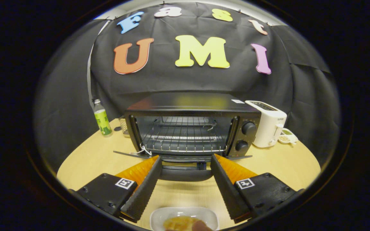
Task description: Open the toaster oven, put the food inside, and close the toaster oven door.
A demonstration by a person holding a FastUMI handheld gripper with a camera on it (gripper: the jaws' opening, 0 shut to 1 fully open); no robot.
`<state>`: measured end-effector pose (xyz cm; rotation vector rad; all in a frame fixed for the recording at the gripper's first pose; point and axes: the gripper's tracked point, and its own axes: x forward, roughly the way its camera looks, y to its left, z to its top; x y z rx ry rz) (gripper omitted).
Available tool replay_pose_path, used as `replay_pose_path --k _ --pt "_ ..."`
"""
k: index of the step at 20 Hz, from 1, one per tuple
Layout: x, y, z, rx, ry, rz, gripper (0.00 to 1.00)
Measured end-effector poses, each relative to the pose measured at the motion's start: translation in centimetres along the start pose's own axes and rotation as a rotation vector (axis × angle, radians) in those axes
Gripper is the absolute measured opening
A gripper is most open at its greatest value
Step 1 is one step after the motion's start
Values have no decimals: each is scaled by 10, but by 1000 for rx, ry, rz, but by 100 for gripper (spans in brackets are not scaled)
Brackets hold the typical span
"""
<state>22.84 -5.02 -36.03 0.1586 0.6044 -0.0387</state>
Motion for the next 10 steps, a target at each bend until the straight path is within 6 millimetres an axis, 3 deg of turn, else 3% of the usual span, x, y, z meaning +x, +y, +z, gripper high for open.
replay_pose_path --k 10 --pt "-7 -2 -62 13 185 31 98"
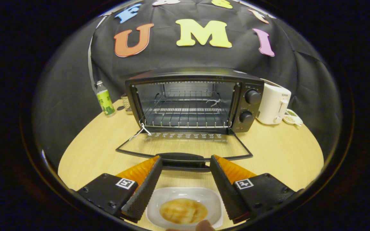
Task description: Open the toaster oven, put the food inside, and close the toaster oven door.
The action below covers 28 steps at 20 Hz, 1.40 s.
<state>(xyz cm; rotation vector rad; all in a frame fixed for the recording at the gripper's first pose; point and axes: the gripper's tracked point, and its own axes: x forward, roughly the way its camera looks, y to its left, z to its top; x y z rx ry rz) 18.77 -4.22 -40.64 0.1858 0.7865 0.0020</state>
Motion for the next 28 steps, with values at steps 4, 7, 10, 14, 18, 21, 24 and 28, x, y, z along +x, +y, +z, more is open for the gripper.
replay_pose_path --k 4,7,10,14,18,21,24,28 --pt "-1 -2 -5 -11 6 8 98" --pt "-7 -5 -4 -29 -9 7 98" --pt "-22 -1 -1 -36 -45 39 98" --pt "-62 10 3 -61 -145 105 98" --pt "-98 10 -26 -72 -198 156 100" --pt "-109 6 -56 -43 -178 199 100" --pt "-105 -4 -74 -38 -155 188 100" --pt "-91 -10 -90 -90 -112 151 100"
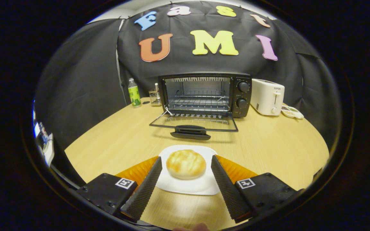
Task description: Open the toaster oven, put the food inside, and close the toaster oven door.
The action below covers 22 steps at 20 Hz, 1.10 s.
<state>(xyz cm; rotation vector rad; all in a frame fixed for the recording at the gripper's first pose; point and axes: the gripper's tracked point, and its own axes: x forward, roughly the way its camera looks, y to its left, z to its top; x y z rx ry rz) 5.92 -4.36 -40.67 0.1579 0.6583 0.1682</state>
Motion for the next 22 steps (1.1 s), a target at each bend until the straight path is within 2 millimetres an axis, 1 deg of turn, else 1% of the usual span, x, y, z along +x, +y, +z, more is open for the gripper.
replay_pose_path --k 4,6,10,12,13,15,18,19,20,22 --pt "14 0 -16 -33 60 -18 100" --pt "20 -2 -20 -56 81 -32 100" --pt "32 2 -32 -69 134 -23 100" --pt "33 3 -29 -54 127 -20 99" --pt "32 3 -27 -49 122 -19 97" --pt "32 1 -29 -36 129 -12 87" --pt "27 -2 -21 13 114 -1 72" --pt "26 -3 -15 34 102 11 69" --pt "21 -2 -7 62 85 26 67" --pt "12 -3 16 147 27 59 63"
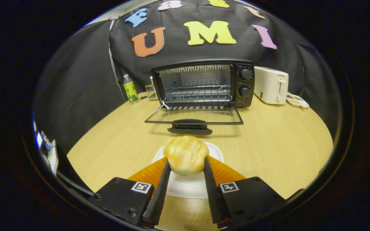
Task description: Open the toaster oven, put the food inside, and close the toaster oven door.
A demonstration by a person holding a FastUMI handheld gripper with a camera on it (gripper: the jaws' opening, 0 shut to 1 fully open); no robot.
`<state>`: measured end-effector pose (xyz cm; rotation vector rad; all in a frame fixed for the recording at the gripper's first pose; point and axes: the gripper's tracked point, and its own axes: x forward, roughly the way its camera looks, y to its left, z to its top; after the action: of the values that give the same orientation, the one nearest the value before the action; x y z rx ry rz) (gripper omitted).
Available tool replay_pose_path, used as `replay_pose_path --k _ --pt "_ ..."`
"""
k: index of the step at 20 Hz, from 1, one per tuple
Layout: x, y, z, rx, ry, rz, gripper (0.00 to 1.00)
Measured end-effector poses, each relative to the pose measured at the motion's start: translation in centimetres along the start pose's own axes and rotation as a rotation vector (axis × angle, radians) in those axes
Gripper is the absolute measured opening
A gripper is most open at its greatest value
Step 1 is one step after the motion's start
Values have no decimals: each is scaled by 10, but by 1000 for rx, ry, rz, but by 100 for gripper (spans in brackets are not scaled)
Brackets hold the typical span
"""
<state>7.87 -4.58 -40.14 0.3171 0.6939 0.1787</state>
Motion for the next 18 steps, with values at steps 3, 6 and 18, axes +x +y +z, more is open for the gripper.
replay_pose_path --k 3,6,18 --pt "-8 3 34 118 -67 47 61" --pt "1 3 64 227 -83 84 59" --pt "124 -7 160 455 -37 104 59"
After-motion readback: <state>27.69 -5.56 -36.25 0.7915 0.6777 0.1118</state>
